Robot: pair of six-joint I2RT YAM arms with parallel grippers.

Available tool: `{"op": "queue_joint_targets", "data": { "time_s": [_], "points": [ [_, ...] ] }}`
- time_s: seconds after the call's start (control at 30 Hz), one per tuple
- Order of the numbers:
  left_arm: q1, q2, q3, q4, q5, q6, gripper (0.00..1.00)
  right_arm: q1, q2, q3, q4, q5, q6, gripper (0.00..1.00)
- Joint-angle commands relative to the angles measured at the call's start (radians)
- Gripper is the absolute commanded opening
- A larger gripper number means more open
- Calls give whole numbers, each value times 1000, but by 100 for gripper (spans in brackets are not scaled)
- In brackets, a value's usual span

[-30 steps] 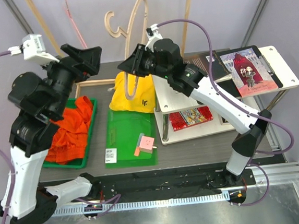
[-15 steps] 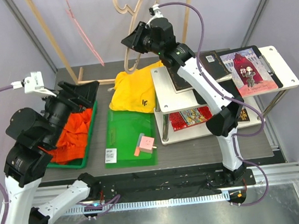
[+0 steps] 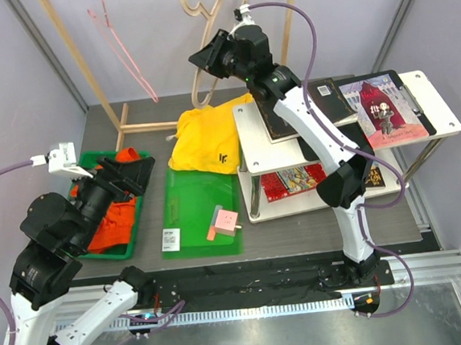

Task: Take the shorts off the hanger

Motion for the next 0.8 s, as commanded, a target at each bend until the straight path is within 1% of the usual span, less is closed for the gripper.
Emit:
{"op": "queue_joint_targets", "data": {
  "time_s": [0.0, 0.3, 0.5, 0.77],
  "points": [
    [0, 4, 5, 3, 4, -14, 80, -17, -22, 37, 98, -13, 28, 1],
    [0, 9, 13, 2, 9, -15, 80, -46, -1, 61, 138, -20, 66, 1],
    [0, 9, 14, -1, 13, -20, 80, -76, 31, 87, 167, -54, 123, 1],
    [0, 10, 14, -6, 19, -20, 80, -100, 45, 74, 201, -85, 204, 1]
  ]
}}
